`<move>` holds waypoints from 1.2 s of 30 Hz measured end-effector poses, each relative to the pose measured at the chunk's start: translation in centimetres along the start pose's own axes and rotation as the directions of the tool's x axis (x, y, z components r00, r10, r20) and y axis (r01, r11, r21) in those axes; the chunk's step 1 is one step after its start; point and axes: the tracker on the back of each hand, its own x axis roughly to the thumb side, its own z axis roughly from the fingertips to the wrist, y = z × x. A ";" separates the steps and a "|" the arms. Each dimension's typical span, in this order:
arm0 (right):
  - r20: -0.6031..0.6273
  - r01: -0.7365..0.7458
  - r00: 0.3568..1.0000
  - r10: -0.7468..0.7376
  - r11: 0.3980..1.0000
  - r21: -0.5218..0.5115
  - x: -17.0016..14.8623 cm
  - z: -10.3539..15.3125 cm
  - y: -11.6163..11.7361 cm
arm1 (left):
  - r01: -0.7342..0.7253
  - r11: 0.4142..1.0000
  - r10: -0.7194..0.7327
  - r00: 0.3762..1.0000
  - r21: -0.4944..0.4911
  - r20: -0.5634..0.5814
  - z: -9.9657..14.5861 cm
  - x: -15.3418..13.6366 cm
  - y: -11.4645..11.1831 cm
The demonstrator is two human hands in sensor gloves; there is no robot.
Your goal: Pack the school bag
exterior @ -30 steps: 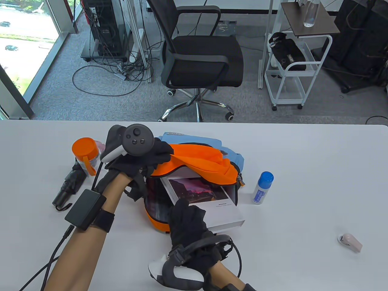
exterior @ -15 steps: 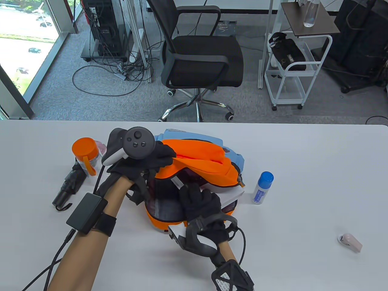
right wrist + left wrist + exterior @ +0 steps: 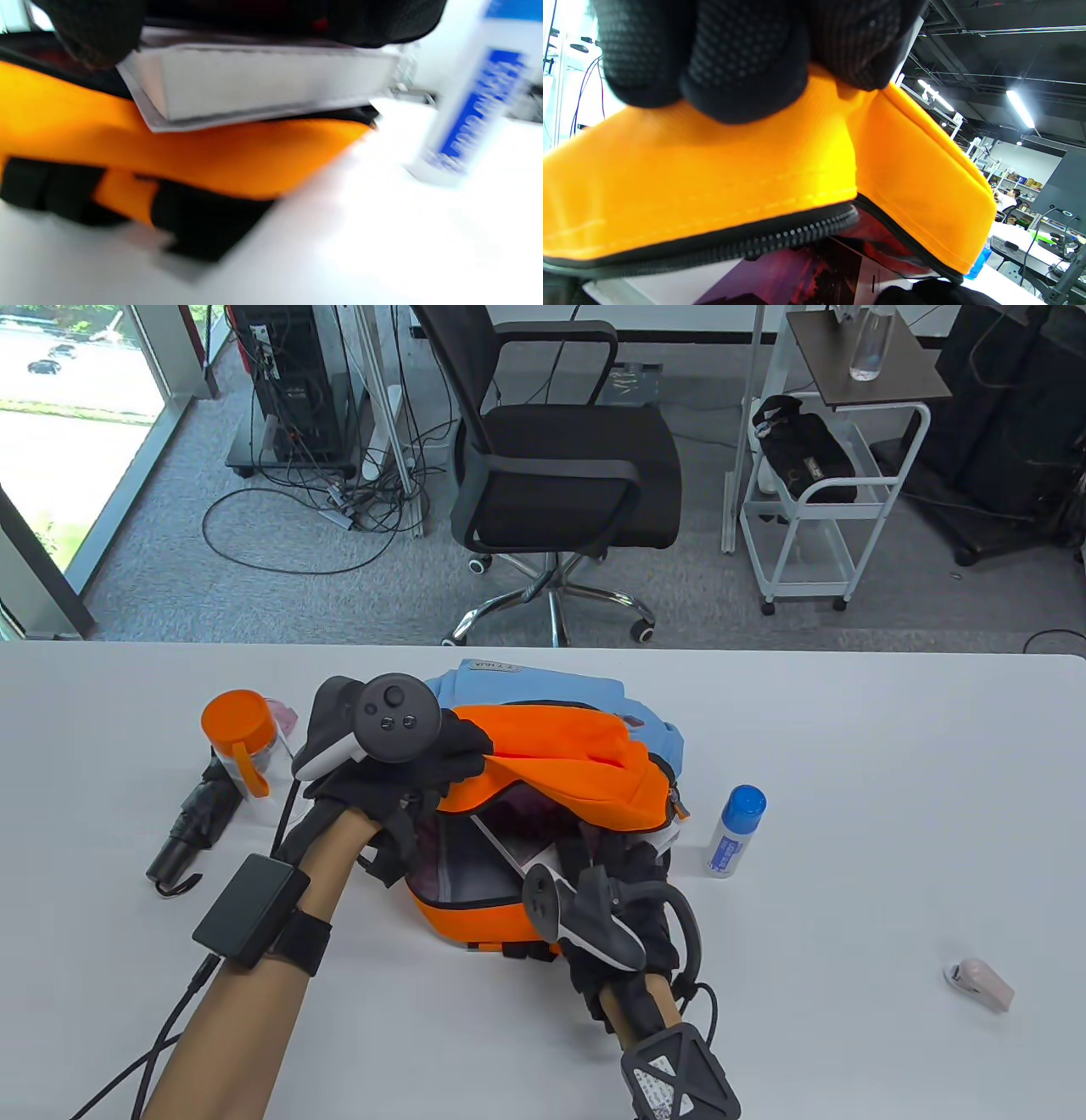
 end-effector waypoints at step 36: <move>0.090 -0.279 0.921 0.380 0.801 -0.529 4.6 -2.1 -0.2 | -0.087 0.995 0.088 0.996 -0.042 0.028 0.8 -0.4 -2.3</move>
